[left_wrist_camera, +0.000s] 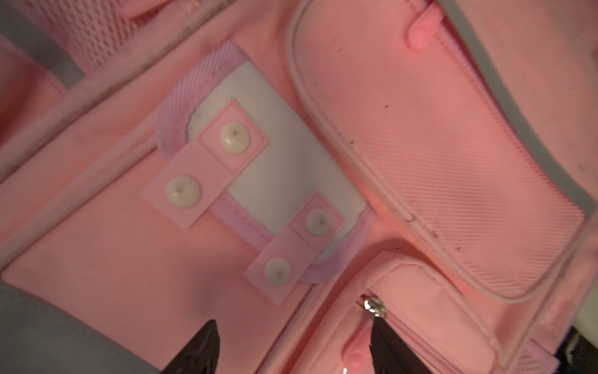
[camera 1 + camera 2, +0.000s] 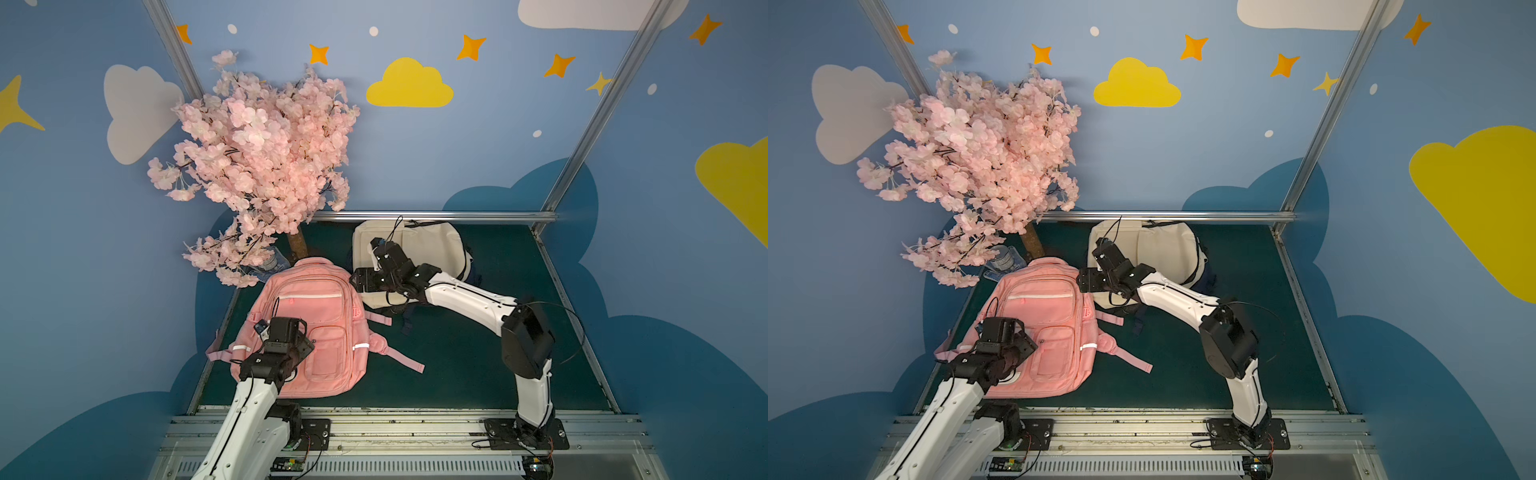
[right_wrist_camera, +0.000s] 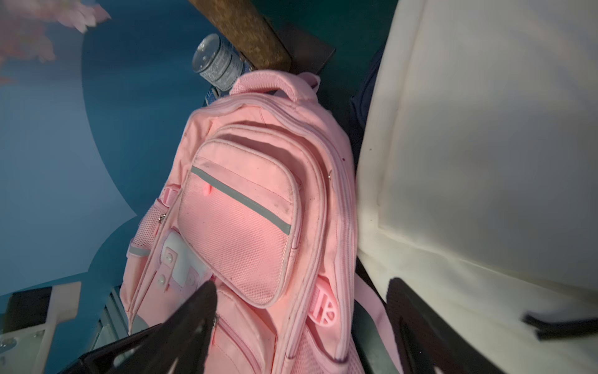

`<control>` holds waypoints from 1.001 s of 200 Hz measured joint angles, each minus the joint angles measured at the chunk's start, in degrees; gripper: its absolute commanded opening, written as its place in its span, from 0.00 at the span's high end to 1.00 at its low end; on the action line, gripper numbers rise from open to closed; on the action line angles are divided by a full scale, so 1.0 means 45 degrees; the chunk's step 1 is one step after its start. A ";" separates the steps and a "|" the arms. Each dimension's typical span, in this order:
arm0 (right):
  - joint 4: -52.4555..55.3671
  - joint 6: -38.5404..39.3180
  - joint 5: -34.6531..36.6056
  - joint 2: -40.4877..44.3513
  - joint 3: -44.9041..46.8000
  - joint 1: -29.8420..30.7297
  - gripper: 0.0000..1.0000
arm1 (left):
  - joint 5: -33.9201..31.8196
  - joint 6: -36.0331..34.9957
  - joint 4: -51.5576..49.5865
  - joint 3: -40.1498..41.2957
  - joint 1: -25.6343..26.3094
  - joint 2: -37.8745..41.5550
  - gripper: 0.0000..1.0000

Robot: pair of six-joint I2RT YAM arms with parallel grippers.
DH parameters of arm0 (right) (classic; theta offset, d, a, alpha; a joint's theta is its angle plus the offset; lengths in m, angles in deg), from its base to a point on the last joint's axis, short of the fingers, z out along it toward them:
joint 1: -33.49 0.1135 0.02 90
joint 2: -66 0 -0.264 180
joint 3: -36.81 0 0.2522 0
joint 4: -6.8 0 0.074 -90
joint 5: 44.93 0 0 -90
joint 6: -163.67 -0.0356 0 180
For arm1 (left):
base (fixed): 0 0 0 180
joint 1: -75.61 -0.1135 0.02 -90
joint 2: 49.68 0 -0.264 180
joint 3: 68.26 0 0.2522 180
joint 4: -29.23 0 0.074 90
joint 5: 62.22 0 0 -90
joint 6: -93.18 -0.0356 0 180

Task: Zip up the backpack
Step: Place the backpack at the center of the board.

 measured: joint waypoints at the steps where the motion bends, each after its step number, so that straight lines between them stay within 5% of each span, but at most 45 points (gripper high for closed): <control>1: -0.0010 0.0005 0.0000 0.0068 0.0049 -0.0015 0.16 | -0.0010 -0.0010 0.0000 -0.0087 0.0034 -0.0044 0.21; 31: 0.0073 0.0457 0.0529 0.2749 0.1865 -0.1316 0.16 | -0.0029 -0.0534 0.0403 -0.2409 0.1831 -0.1787 0.15; 78: 0.0743 0.0792 0.1224 0.4697 0.4420 -0.3818 0.16 | 0.0627 -0.1515 0.2089 -0.5678 0.4420 -0.6946 0.10; 129: 0.1185 0.0661 0.1088 0.5017 0.6013 -0.6373 0.17 | 0.1443 -0.2637 0.2905 -0.9515 0.4265 -1.1302 0.05; 200: 0.1059 0.0520 0.0505 0.3963 0.5838 -0.6921 0.24 | 0.2385 -0.3750 0.2089 -1.4843 0.2633 -1.6922 0.02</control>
